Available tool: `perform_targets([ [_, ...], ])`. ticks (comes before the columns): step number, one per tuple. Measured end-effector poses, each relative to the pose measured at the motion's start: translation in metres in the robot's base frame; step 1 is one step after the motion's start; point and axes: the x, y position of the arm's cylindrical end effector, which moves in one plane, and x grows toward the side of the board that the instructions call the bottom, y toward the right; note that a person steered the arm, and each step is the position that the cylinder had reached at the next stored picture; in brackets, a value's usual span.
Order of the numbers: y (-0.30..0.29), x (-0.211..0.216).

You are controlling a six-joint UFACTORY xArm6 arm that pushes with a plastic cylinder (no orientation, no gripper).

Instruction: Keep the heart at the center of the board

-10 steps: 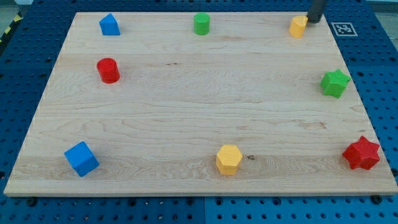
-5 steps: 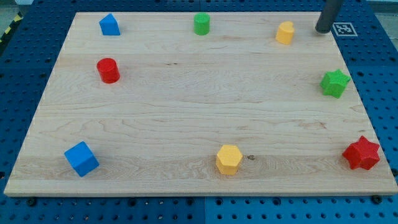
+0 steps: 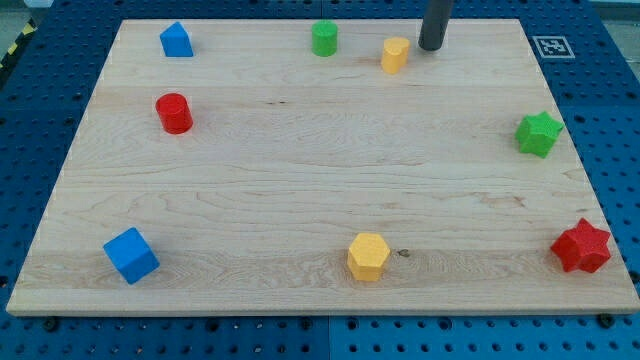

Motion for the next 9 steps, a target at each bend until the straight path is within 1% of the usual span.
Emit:
perform_targets([
  [1, -0.02, 0.008],
  [2, -0.065, 0.074],
  [3, -0.088, 0.14],
  [4, -0.073, 0.122],
  [5, -0.004, 0.08],
  [6, 0.032, 0.041],
  [7, -0.011, 0.044],
  [8, -0.093, 0.084],
  [9, -0.15, 0.101],
])
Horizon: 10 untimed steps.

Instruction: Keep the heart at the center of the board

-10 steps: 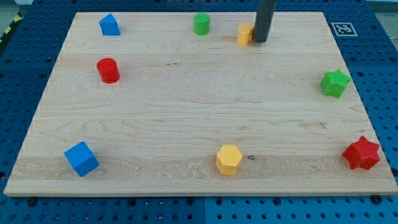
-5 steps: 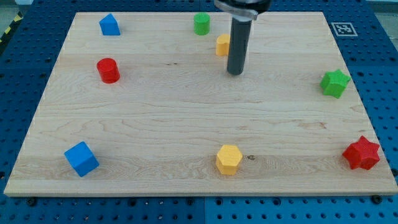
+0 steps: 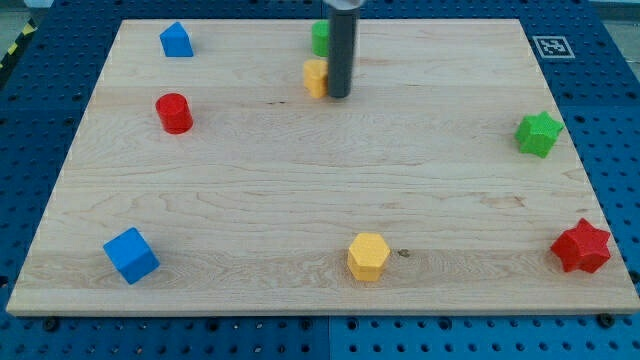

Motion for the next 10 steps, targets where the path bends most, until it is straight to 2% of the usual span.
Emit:
perform_targets([
  [2, 0.018, -0.034],
  [5, -0.051, -0.047],
  [7, -0.052, 0.034],
  [8, -0.075, 0.011],
  [9, -0.111, 0.018],
  [10, -0.113, 0.071],
])
